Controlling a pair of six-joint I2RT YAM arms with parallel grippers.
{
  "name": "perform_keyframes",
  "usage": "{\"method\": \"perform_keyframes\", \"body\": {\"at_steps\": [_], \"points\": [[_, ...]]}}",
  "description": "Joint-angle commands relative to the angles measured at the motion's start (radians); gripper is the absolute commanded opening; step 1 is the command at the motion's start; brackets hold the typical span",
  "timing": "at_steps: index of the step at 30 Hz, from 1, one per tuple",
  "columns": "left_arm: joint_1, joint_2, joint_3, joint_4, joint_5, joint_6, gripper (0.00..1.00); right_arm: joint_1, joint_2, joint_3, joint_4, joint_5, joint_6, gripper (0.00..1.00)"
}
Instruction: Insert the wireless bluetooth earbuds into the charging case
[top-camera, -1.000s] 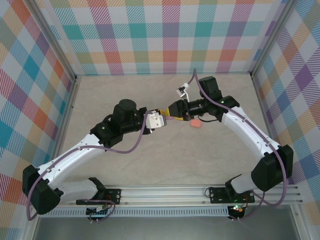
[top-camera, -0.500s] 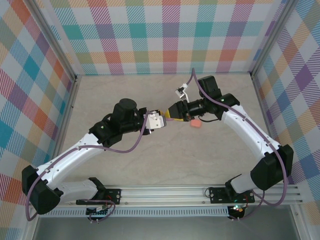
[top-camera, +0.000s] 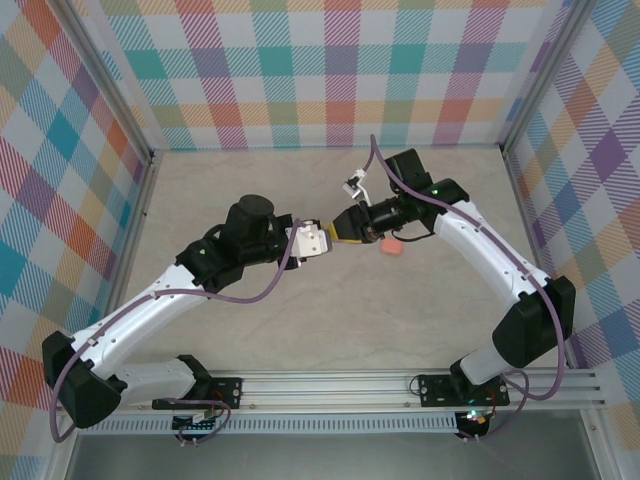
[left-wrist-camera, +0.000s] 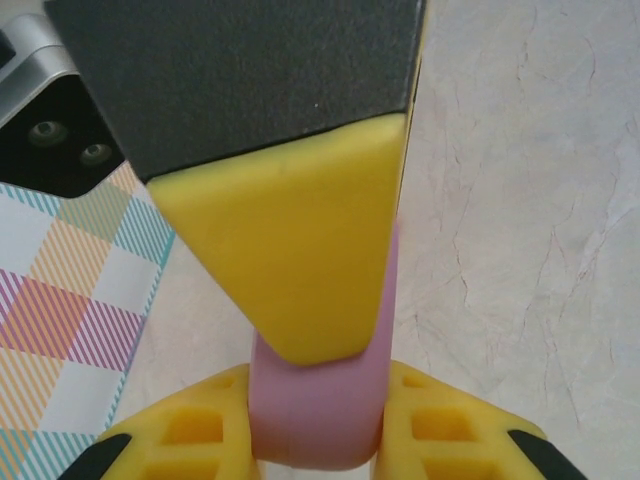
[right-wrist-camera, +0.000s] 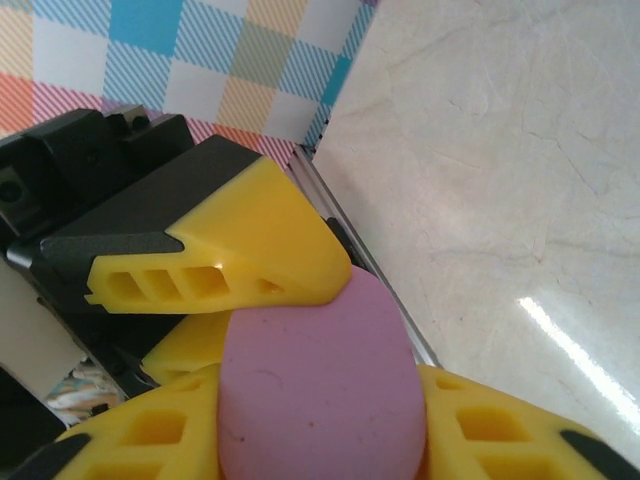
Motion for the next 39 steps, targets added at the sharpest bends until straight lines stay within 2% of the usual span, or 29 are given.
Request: {"method": "perform_keyframes", "body": {"at_steps": [1,4,5,7,10,16,20,23,26,29,33,36,39], "points": [[-0.01,-0.005,0.025,0.019,-0.011,-0.02,0.31,0.007,-0.019,0.016,-0.013,0.021,-0.052,0.29],[-0.01,-0.017,0.012,0.029,-0.027,-0.071,0.56,0.007,-0.061,-0.017,0.039,0.034,-0.109,0.23],[-0.009,-0.027,0.0,0.076,-0.031,-0.092,0.67,0.007,-0.077,-0.028,0.057,0.04,-0.136,0.21],[-0.004,-0.049,-0.028,0.117,-0.031,-0.136,1.0,0.007,-0.105,-0.039,0.078,0.059,-0.188,0.19],[0.02,-0.087,-0.068,0.176,-0.009,-0.239,1.0,0.007,-0.141,-0.046,0.092,0.105,-0.277,0.18],[0.158,-0.142,-0.12,0.29,0.165,-0.64,1.0,0.007,-0.227,-0.11,0.177,0.196,-0.489,0.17],[0.214,-0.196,-0.191,0.392,0.21,-0.81,1.0,0.006,-0.285,-0.177,0.272,0.193,-0.613,0.17],[0.28,-0.171,-0.189,0.443,0.448,-0.934,1.0,0.007,-0.319,-0.223,0.345,0.16,-0.691,0.16],[0.289,-0.155,-0.23,0.591,0.6,-0.99,0.97,0.007,-0.34,-0.257,0.398,0.094,-0.761,0.16],[0.289,-0.152,-0.29,0.754,0.629,-1.035,0.91,0.007,-0.341,-0.261,0.429,0.038,-0.784,0.16],[0.288,-0.095,-0.282,0.811,0.711,-1.051,0.77,0.005,-0.317,-0.254,0.483,-0.037,-0.756,0.15],[0.281,-0.072,-0.269,0.828,0.752,-1.036,0.76,0.006,-0.287,-0.242,0.514,-0.081,-0.734,0.14],[0.255,-0.074,-0.261,0.762,0.774,-0.922,0.76,0.006,-0.253,-0.217,0.515,-0.127,-0.72,0.13]]}}
